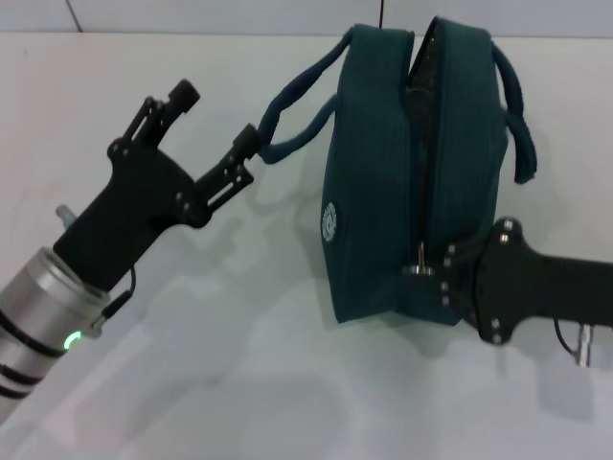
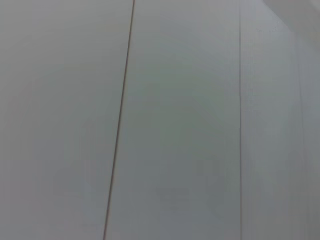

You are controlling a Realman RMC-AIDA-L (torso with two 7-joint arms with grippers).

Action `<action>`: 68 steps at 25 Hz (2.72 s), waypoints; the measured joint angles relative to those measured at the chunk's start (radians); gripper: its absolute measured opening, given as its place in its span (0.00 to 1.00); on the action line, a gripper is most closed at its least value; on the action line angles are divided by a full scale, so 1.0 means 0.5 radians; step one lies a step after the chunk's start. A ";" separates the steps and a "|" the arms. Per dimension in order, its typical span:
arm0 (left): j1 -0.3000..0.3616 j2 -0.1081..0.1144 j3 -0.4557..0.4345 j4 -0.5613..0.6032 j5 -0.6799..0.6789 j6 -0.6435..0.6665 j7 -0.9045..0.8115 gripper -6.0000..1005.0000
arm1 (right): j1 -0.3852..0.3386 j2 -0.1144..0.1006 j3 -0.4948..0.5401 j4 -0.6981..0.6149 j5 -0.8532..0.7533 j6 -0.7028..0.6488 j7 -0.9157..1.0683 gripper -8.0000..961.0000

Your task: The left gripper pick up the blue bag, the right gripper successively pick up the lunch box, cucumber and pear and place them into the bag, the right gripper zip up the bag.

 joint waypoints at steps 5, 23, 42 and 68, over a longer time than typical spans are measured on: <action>0.094 0.018 0.003 0.037 0.063 0.002 -0.040 0.87 | 0.005 0.000 0.006 0.069 0.287 -0.041 -0.113 0.02; 0.149 0.040 0.400 0.250 0.264 -0.239 -0.323 0.87 | 0.125 -0.001 -0.026 0.135 0.627 -0.043 -0.118 0.02; -0.034 0.000 0.462 0.252 0.314 -0.341 -0.446 0.87 | 0.166 -0.001 -0.032 0.298 0.631 -0.004 -0.136 0.02; -0.023 0.000 0.482 0.235 0.124 -0.538 -0.289 0.86 | 0.301 -0.001 -0.054 0.460 0.631 -0.045 -0.090 0.02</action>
